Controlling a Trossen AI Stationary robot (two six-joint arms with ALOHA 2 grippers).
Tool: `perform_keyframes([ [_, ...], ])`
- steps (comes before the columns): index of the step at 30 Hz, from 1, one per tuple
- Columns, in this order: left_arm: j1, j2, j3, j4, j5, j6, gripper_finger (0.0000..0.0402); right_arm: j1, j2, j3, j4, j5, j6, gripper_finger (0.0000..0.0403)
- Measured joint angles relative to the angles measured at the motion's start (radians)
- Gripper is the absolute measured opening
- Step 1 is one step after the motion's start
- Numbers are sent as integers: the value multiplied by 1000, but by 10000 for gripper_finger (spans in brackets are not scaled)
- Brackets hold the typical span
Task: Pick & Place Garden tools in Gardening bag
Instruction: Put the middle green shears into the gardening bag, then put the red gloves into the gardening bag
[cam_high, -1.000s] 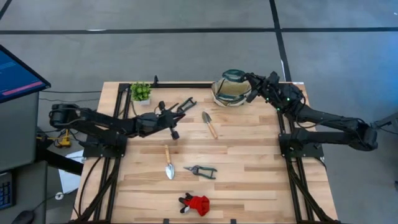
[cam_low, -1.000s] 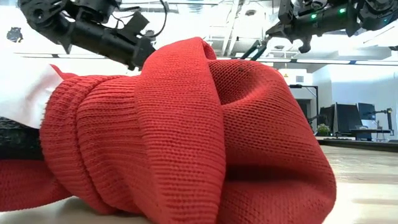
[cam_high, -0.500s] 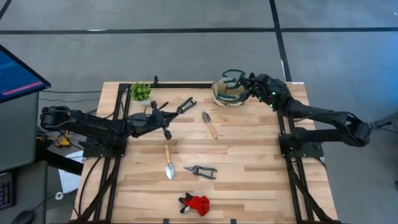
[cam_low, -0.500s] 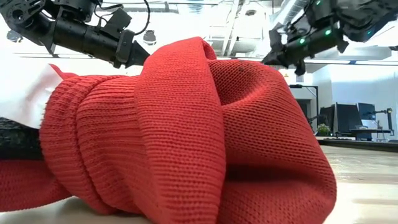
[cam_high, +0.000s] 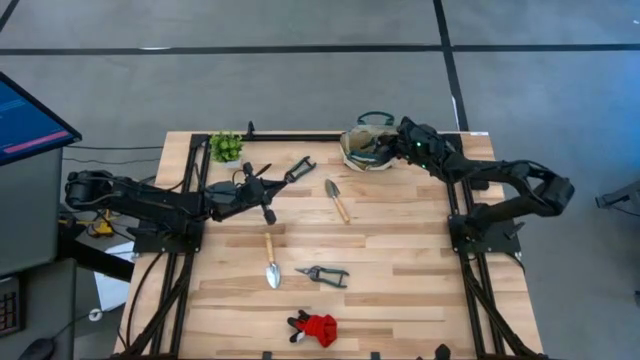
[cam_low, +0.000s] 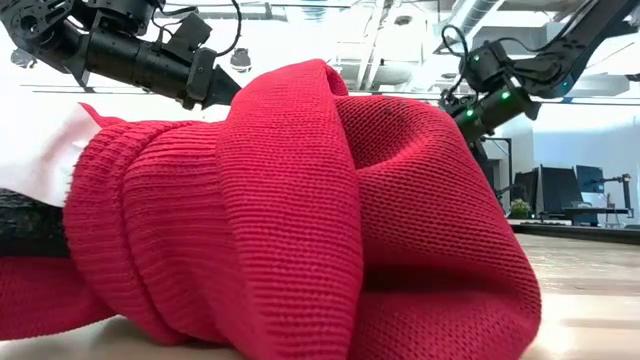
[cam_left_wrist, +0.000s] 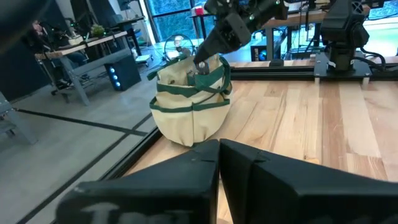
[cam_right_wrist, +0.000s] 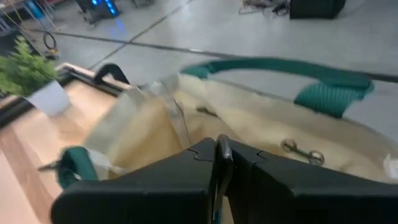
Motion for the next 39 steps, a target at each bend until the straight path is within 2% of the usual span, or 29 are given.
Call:
perform_keyframes([
  [13,0,0,0,0,0,0,2,1,34,0,0,0,0,9],
  [25,0,0,0,0,0,0,2,-11,21,1,-4,4,-33,110],
  [29,0,0,0,0,0,0,2,-12,-41,29,-7,3,-57,123],
  [34,0,0,0,0,0,0,2,-9,-167,88,-45,-10,-112,117],
  [39,0,0,0,0,0,2,2,-8,-312,129,-104,-115,-115,103],
])
